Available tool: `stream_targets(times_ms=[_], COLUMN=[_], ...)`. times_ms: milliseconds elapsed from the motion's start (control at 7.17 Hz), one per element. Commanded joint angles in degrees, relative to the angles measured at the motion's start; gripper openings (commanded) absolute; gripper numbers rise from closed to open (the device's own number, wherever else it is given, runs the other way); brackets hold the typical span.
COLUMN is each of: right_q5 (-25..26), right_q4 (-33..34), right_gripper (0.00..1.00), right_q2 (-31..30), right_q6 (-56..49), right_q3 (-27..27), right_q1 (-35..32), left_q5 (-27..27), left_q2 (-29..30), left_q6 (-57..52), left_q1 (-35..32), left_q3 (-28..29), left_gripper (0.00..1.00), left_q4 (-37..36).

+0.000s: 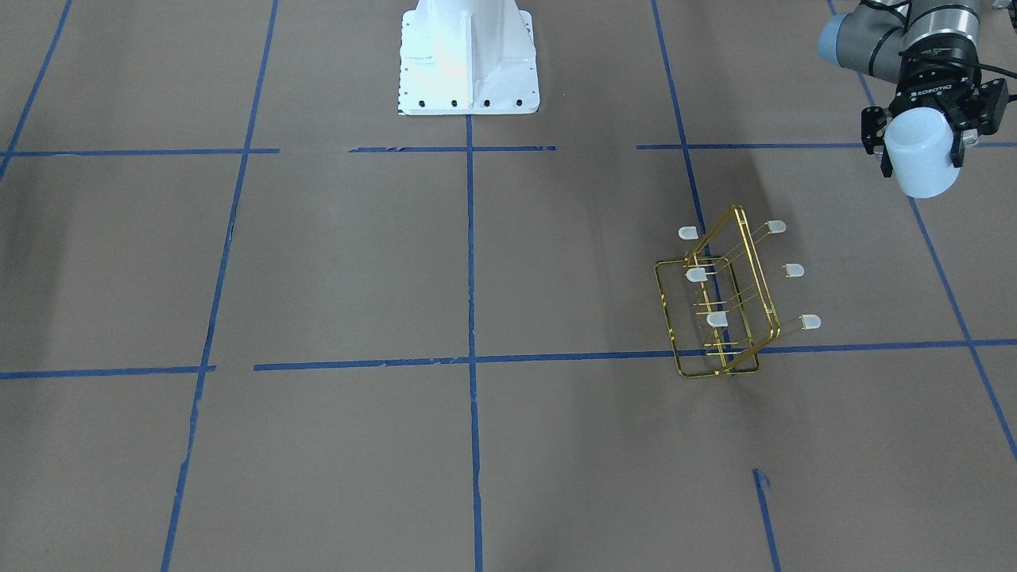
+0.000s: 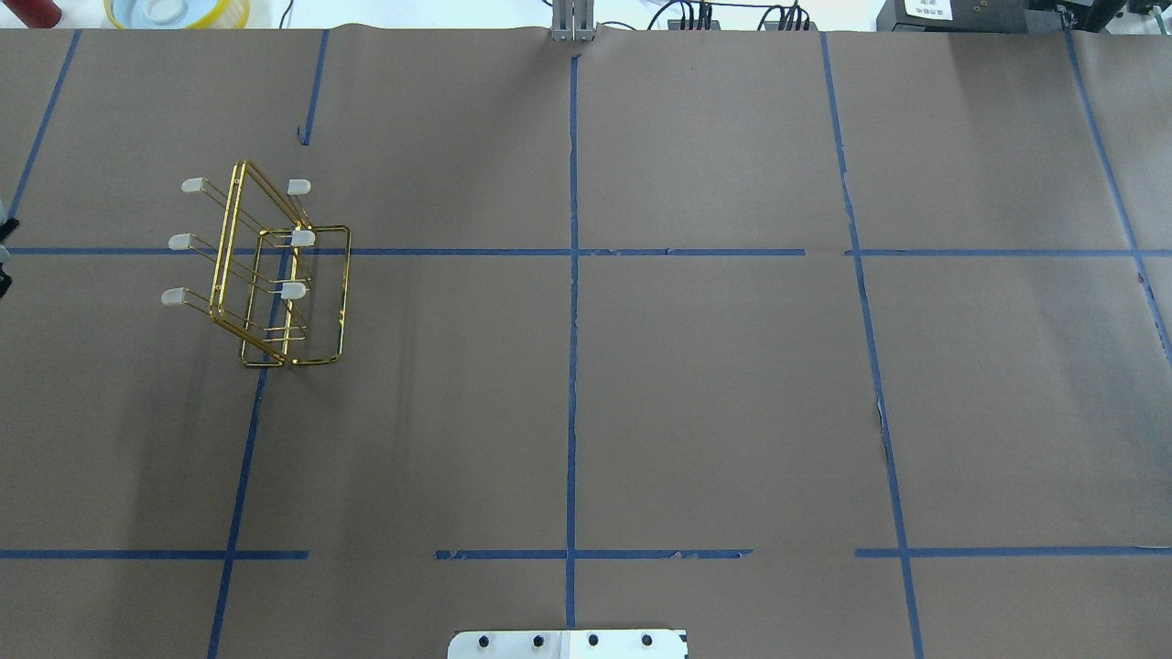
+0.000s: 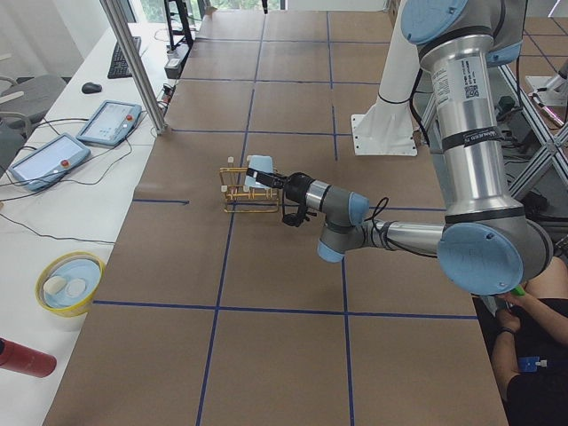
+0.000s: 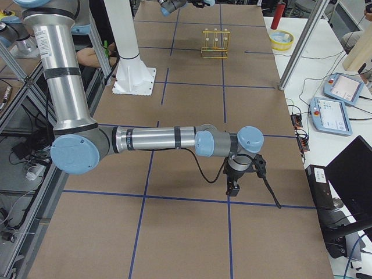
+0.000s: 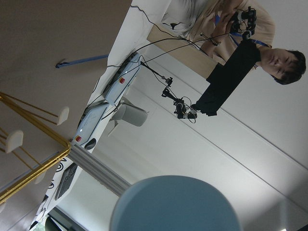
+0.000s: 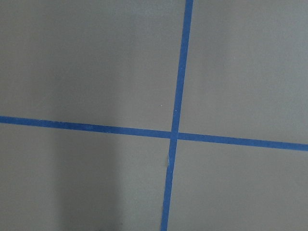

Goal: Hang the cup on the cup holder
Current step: 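Raise the cup and rotate the left wrist to tip it sideways, then carry the tilted cup with the left gripper onto a rack hook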

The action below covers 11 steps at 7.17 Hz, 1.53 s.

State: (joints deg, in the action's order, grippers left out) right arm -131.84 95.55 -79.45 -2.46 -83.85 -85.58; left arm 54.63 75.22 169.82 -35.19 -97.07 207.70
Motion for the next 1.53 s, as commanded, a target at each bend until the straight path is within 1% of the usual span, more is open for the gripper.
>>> stream_targets(times_ms=[0,139,418,558,697,836,976,1394], right_q5=[0.0,0.0,0.0,0.0,0.0,0.0,0.0,0.0], right_q4=[-0.01,0.08,-0.01,0.08,-0.01,-0.01,0.08,0.08], right_gripper=[1.0,1.0,1.0,1.0,1.0,1.0,1.0,1.0], right_q2=[0.0,0.0,0.0,0.0,0.0,0.0,0.0,0.0], right_q6=[0.0,0.0,0.0,0.0,0.0,0.0,0.0,0.0], right_q3=[0.0,0.0,0.0,0.0,0.0,0.0,0.0,0.0], right_q1=[-0.03,-0.03,-0.03,-0.03,0.06,-0.03,-0.03,-0.03], left_q5=[-8.1,-11.27,-21.27,-24.28,-25.09,-27.89,-29.31,-29.5], left_q2=[2.02,4.38,9.3,10.98,12.3,14.06,15.99,17.15], left_q6=[14.43,17.09,22.55,24.4,25.02,25.12,25.03,25.12], left_q1=[3.18,5.2,11.86,13.9,14.53,16.27,17.07,18.22], left_q3=[0.47,1.26,5.99,6.8,7.5,8.9,10.04,11.2], left_gripper=[0.0,0.0,0.0,0.0,0.0,0.0,0.0,0.0], left_q4=[-0.1,-0.28,-0.37,-0.63,-0.63,-0.63,-0.63,-0.54])
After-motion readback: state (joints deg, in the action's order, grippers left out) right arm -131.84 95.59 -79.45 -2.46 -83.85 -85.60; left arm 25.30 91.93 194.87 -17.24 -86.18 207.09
